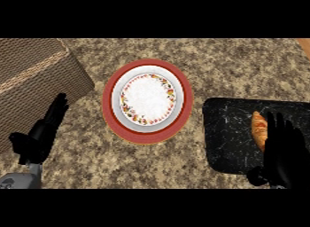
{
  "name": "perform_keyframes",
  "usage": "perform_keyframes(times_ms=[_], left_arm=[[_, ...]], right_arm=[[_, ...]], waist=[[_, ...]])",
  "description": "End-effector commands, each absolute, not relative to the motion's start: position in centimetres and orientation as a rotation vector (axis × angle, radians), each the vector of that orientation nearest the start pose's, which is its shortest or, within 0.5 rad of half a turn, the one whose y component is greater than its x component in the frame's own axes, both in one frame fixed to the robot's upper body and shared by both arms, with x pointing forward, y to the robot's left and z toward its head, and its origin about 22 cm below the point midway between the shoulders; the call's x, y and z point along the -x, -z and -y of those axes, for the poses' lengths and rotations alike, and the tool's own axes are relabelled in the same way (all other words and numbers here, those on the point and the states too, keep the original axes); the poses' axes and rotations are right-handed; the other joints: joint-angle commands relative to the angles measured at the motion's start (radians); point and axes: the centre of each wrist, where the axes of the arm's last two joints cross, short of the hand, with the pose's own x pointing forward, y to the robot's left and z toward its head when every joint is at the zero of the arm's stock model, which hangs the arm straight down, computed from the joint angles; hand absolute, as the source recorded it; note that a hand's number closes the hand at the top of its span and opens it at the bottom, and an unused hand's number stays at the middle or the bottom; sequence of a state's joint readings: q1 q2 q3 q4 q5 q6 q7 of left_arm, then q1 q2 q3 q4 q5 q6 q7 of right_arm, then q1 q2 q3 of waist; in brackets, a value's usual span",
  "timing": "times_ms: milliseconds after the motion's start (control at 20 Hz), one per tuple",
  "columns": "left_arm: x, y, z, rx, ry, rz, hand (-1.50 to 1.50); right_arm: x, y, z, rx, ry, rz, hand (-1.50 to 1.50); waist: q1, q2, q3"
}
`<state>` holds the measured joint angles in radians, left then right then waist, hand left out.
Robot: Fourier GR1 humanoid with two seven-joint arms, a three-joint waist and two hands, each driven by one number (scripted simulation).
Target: Pick the croissant from the tray and place it in the plate
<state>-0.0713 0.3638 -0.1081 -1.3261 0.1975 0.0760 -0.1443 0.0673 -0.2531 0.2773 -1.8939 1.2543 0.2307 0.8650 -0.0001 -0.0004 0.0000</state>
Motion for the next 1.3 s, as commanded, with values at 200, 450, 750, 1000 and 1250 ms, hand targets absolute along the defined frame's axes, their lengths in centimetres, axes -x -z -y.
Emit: perform_keyframes(times_ms=[200, 450, 750, 1000, 1250], left_arm=[[-25.3, 1.4, -30.8, -0.133, 0.140, 1.518, 0.00], [-24.6, 3.6, -30.5, -0.163, 0.136, 1.525, 0.00], [-25.0, 2.4, -31.7, -0.147, 0.137, 1.527, 0.00], [-24.7, 2.7, -30.9, -0.144, 0.134, 1.512, 0.00], [-25.1, 1.7, -30.5, -0.153, 0.141, 1.519, 0.00]], right_arm=[[-24.2, -5.2, 23.9, 1.322, -0.824, 0.731, -1.50], [-24.4, -4.1, 24.4, 1.359, -0.832, 0.671, -1.50], [-25.6, -2.7, 25.9, 1.323, -0.840, 0.671, -1.50], [-25.6, 0.2, 26.9, 1.249, -0.944, 0.694, 1.50], [-24.8, -1.2, 27.5, 1.266, -0.962, 0.741, 1.50]], waist=[[0.002, 0.000, 0.000], [0.000, 0.001, 0.000], [0.002, 0.001, 0.000], [0.004, 0.001, 0.000], [0.000, 0.000, 0.000]])
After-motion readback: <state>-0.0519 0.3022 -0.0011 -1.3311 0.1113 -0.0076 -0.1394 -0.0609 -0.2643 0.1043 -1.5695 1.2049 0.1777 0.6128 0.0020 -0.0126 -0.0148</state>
